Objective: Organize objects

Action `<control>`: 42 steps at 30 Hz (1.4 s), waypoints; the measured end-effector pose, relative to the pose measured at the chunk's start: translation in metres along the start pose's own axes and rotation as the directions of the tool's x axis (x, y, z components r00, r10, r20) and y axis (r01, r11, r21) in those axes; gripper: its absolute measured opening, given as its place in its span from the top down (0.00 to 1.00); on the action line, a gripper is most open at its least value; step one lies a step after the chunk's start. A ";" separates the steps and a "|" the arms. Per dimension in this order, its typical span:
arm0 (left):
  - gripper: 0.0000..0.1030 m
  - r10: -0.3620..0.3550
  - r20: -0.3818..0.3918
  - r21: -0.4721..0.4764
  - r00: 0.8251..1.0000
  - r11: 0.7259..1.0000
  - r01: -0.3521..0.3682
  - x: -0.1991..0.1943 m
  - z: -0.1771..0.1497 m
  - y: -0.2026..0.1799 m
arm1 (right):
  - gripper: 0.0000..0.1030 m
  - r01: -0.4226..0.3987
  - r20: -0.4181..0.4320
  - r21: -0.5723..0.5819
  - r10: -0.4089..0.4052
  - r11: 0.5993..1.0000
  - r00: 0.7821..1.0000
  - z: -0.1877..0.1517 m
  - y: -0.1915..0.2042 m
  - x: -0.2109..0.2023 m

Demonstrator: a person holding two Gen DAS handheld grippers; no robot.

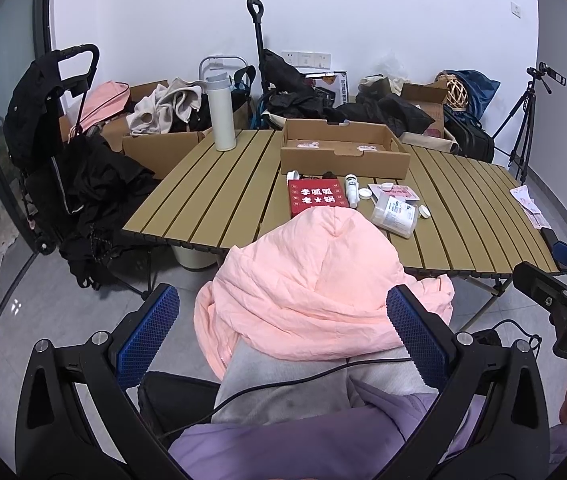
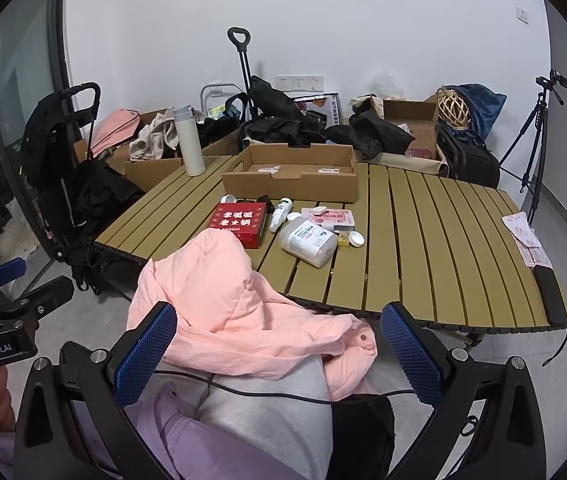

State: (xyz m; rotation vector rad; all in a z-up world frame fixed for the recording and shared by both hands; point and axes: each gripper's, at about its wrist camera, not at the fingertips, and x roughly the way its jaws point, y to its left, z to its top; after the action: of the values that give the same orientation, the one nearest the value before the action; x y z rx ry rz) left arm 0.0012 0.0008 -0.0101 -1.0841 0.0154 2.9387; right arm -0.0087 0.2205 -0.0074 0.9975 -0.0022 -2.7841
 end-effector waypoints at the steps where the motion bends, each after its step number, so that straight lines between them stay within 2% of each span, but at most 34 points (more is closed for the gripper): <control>1: 0.00 -0.001 -0.002 0.000 1.000 1.000 0.001 0.000 0.000 0.000 | 0.00 -0.004 -0.001 0.001 0.004 1.000 1.000 0.000 0.000 0.000; 42: 0.00 -0.005 -0.011 0.004 1.000 1.000 0.005 0.000 -0.001 -0.001 | 0.00 -0.018 -0.011 0.002 0.018 1.000 1.000 0.000 0.001 0.002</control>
State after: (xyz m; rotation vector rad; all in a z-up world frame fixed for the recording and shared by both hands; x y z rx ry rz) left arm 0.0019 0.0016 -0.0114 -1.0975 0.0195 2.9274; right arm -0.0102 0.2188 -0.0089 1.0079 -0.0126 -2.7629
